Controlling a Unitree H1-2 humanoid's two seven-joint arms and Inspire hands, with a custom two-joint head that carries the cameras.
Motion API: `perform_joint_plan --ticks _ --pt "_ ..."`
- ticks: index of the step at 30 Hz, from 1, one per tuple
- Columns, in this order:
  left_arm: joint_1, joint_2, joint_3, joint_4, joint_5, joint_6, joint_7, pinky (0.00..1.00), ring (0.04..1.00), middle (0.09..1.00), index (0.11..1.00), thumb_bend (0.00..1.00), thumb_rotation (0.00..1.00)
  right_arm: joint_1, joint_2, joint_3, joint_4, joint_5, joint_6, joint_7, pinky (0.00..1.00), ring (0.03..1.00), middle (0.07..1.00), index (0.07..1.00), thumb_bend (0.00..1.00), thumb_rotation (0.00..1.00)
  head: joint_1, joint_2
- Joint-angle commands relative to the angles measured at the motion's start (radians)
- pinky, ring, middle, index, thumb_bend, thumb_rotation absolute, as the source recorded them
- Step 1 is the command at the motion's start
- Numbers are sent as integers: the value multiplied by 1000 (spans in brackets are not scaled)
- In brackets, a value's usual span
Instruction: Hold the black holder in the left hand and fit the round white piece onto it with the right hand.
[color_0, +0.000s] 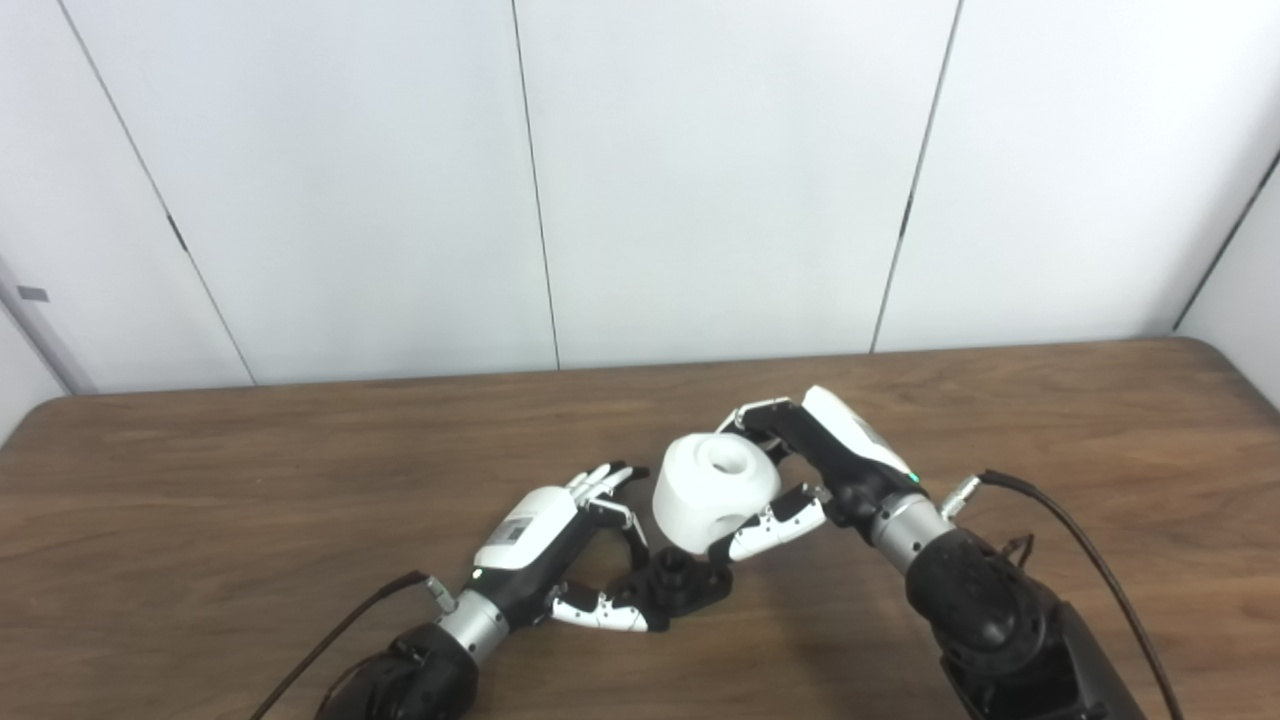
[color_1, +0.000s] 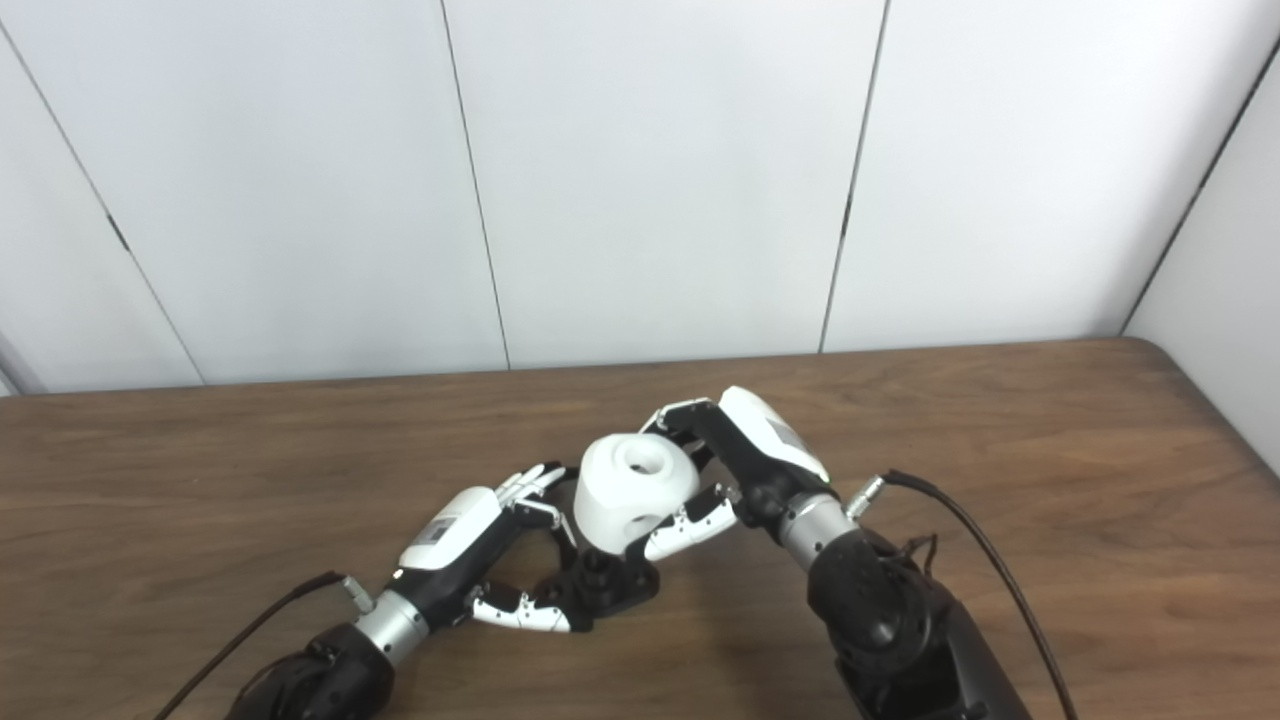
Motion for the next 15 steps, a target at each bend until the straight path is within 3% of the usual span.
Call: perform_joint_plan --ticks 1,15 --pt "49 -29 -49 37 36 40 -38 1000 1000 959 483 524 59 -53 -4 -1 -13 0 -33 2 592 707 715 480 523 131 3 3" --pt "52 -29 -54 24 30 44 -43 1000 1000 957 483 524 59 -84 -7 34 43 -10 -77 3 603 714 716 479 522 132 9 9"
